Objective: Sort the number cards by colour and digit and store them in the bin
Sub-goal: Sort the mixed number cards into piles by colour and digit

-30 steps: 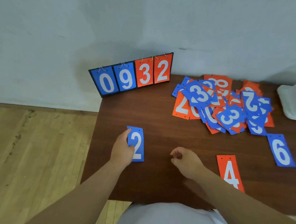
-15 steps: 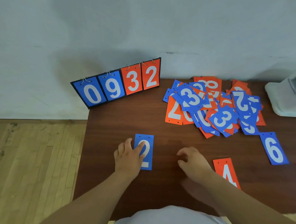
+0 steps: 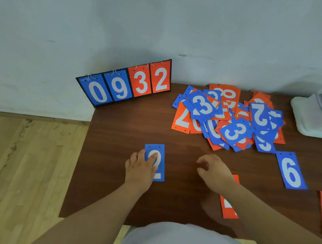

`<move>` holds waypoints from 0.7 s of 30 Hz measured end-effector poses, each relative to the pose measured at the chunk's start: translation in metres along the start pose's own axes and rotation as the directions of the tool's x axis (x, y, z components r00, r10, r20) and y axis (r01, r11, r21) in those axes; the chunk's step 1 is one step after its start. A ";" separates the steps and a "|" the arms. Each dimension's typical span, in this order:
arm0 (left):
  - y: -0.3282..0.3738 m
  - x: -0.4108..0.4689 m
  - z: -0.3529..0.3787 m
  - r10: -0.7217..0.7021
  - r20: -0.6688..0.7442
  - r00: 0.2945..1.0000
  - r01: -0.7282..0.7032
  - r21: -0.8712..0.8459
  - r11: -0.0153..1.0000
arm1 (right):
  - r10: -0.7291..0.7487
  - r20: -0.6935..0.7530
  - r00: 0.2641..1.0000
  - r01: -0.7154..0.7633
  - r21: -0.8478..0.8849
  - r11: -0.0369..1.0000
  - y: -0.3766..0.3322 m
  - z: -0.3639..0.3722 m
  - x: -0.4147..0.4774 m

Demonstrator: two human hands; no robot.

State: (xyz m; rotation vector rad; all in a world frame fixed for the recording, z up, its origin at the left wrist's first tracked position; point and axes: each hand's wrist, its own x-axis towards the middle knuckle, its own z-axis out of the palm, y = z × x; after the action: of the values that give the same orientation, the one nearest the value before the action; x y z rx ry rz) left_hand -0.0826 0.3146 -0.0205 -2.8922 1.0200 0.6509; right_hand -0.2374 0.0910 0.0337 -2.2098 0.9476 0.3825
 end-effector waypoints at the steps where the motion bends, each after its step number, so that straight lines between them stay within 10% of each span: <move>1: 0.006 -0.001 0.000 -0.008 0.002 1.000 0.008 -0.001 1.000 | -0.001 0.001 1.000 0.001 -0.002 1.000 0.006 -0.007 0.000; 21: 0.242 0.094 -0.038 0.152 -0.108 0.982 -0.172 -0.207 0.963 | 0.312 -0.270 0.911 -0.275 0.166 0.947 0.170 -0.156 0.060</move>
State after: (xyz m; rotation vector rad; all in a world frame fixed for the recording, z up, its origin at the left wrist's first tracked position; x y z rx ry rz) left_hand -0.1477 0.0621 0.0090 -3.0719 1.2858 0.6827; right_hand -0.3190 -0.1331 0.0338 -2.0449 1.4352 0.1234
